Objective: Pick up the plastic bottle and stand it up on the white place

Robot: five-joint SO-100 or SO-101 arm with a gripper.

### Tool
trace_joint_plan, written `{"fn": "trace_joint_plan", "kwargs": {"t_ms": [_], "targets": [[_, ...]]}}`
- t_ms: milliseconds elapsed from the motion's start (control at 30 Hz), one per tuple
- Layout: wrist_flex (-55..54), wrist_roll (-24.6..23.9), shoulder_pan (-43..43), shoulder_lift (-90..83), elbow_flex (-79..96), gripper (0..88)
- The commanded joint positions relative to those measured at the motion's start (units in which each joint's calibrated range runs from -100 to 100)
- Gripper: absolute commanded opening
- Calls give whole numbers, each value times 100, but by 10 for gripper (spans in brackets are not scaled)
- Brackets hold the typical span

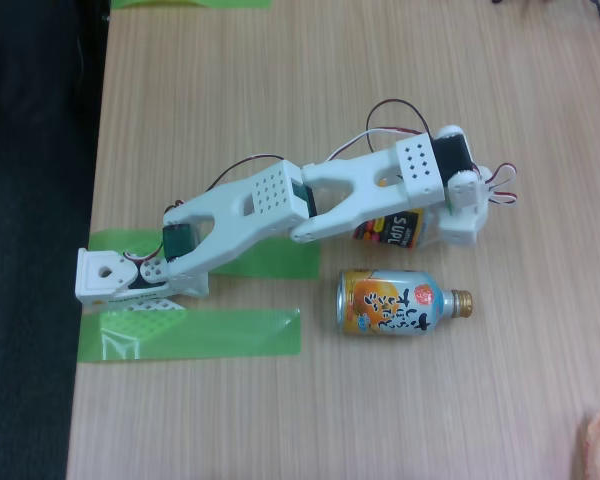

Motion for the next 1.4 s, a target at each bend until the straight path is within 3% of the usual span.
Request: {"fn": "trace_joint_plan", "kwargs": {"t_ms": [0, 500, 700, 1000, 1367], "targets": [[332, -26, -47, -74, -637, 76], [349, -36, -54, -91, -3036, 73], [280, -42, -203, -166, -3073, 72], [778, -42, -877, -2006, -3045, 72], [795, -36, -640, -2712, -3055, 71]]}}
